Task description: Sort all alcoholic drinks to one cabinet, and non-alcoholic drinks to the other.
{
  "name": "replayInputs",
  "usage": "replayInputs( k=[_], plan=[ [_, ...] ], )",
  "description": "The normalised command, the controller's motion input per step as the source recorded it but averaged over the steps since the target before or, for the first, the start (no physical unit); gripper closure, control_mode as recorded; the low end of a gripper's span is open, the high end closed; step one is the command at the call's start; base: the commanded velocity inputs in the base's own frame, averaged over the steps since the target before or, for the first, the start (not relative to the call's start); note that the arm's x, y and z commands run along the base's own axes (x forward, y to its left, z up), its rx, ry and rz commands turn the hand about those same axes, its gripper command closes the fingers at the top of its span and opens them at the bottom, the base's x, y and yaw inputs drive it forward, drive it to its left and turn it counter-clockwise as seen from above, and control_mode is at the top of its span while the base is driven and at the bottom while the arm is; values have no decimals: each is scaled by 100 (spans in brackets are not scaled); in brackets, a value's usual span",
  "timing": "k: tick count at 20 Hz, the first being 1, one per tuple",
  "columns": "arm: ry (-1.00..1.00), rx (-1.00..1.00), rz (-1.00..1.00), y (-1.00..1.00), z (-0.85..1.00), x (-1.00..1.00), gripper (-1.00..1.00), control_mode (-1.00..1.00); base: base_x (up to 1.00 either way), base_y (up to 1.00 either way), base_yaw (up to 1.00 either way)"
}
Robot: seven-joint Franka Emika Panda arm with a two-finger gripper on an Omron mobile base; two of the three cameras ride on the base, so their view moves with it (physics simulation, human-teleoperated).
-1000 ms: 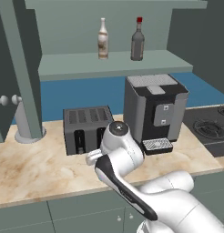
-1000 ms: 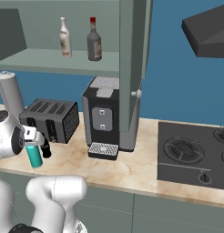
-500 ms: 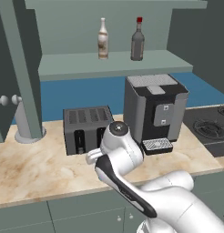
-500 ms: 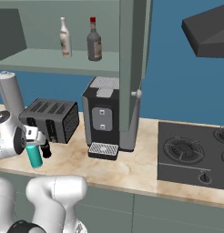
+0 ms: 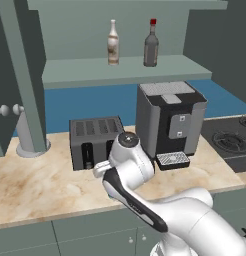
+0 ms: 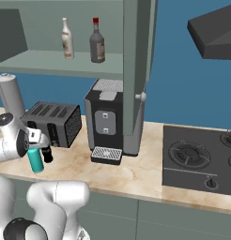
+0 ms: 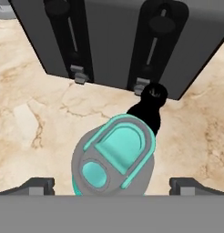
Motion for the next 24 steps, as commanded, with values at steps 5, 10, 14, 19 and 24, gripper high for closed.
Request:
replayInputs(
  k=[5,10,14,19,24],
  plan=[
    [0,0,0,5,-16,14,-100,-100,0,0,0],
    [-2,0,-1,3,-14,3,-100,-100,0,0,0],
    [-8,0,-1,3,-4,0,-100,-100,0,0,0],
    [-14,1,-2,0,-1,0,-100,-100,0,0,0],
    [-8,3,-4,-3,-9,0,-100,-100,0,0,0]
  ],
)
